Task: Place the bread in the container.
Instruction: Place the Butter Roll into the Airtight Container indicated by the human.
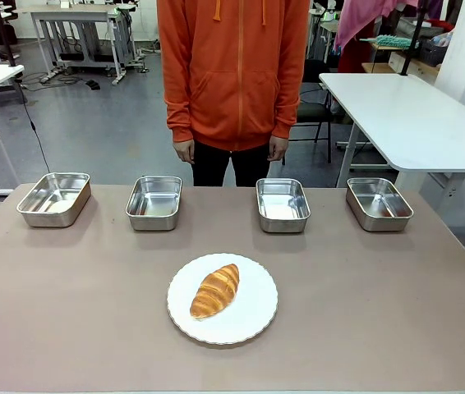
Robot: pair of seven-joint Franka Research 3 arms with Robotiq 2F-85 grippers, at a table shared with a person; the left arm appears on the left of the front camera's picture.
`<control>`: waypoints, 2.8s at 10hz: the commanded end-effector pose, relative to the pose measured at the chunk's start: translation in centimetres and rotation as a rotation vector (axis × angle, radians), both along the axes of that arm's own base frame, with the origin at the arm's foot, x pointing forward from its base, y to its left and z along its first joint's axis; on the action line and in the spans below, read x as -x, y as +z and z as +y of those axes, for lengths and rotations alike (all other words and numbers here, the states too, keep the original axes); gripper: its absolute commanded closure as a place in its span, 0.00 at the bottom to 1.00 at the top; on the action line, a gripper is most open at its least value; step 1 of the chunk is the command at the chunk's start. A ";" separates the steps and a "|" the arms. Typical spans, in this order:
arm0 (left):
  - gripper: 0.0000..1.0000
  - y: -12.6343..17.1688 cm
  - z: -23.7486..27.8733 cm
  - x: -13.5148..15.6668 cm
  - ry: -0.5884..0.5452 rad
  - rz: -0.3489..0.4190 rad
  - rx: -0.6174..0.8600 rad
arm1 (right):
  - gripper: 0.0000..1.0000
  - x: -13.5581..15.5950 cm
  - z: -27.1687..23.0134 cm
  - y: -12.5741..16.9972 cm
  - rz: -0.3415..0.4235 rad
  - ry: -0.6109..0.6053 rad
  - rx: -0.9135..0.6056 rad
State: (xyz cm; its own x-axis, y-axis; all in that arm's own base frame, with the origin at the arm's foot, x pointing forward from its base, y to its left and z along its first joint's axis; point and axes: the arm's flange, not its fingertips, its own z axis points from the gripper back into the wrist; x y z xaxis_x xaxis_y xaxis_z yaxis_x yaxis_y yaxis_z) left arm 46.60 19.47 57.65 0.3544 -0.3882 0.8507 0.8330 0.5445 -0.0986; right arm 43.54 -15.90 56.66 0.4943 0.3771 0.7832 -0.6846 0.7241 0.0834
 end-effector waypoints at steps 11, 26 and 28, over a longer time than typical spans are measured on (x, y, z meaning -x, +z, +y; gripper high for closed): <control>0.00 0.1 -0.1 0.0 -0.009 -0.009 -0.002 | 0.00 0.0 0.0 0.2 -0.017 0.009 -0.016; 0.00 0.1 -0.1 0.0 -0.009 -0.009 -0.002 | 0.00 0.0 0.0 0.2 -0.017 0.009 -0.016; 0.00 0.1 -0.1 0.0 -0.009 -0.009 -0.002 | 0.00 0.0 0.0 0.2 -0.017 0.009 -0.016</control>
